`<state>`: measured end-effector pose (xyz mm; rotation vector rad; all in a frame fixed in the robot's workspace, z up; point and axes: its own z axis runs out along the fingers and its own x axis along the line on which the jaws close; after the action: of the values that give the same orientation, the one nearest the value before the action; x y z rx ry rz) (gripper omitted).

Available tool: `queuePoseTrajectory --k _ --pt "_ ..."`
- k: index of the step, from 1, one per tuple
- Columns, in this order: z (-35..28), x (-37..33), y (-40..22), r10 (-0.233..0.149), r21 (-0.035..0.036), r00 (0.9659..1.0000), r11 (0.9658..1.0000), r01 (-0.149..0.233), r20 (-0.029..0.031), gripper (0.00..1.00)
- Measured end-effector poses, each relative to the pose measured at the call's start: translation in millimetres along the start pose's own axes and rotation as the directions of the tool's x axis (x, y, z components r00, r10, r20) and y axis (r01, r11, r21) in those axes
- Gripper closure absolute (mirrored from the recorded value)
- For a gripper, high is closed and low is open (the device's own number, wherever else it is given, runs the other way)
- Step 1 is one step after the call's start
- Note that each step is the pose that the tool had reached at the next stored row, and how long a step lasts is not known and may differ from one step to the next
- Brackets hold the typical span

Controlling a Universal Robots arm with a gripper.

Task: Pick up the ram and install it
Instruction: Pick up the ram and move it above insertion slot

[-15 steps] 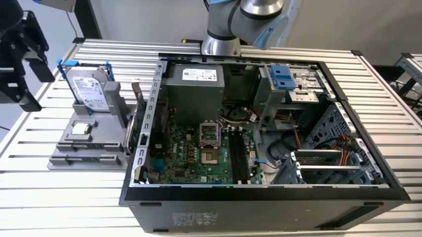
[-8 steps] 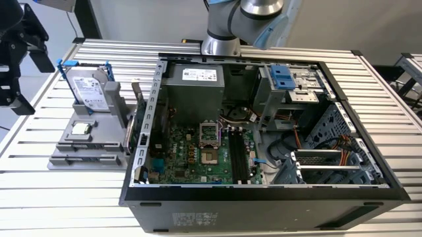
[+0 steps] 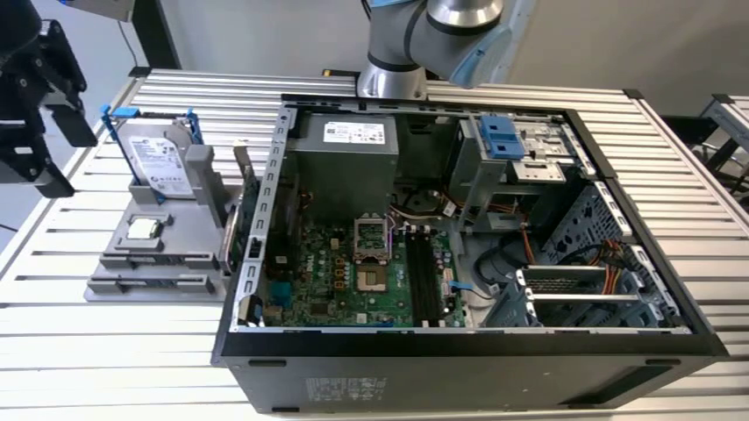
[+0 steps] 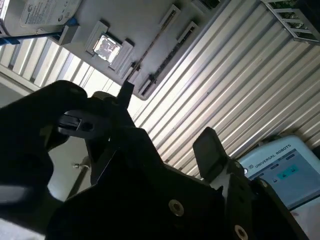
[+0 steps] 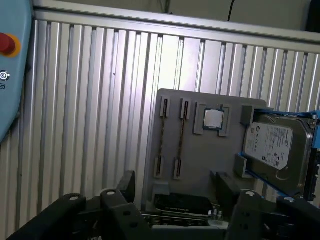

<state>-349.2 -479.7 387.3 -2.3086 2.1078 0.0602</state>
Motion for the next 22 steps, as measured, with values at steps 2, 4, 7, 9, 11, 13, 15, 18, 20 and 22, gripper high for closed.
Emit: queuePoseTrajectory --k 2,4,7,9,11,13,15,18,20,22 --pt "0.0 0.0 0.0 0.0 0.0 1.0 1.0 0.0 0.0 1.0" --pt "0.0 0.0 0.0 0.0 0.0 1.0 1.0 0.0 0.0 1.0" --pt "0.0 0.0 0.0 0.0 0.0 1.0 1.0 0.0 0.0 1.0" --pt "0.0 0.0 0.0 0.0 0.0 1.0 1.0 0.0 0.0 1.0" --pt "0.0 0.0 0.0 0.0 0.0 1.0 1.0 0.0 0.0 1.0" --pt "0.0 0.0 0.0 0.0 0.0 1.0 1.0 0.0 0.0 1.0" --pt "0.0 0.0 0.0 -0.001 0.0 1.0 1.0 0.001 0.0 1.0" --pt "0.0 0.0 0.0 -0.001 0.0 1.0 1.0 0.001 0.0 0.0" --pt "0.0 0.0 0.0 -0.001 0.0 1.0 1.0 0.001 0.0 0.0" --pt "0.0 0.0 0.0 -0.001 0.0 1.0 1.0 0.001 0.0 0.0"
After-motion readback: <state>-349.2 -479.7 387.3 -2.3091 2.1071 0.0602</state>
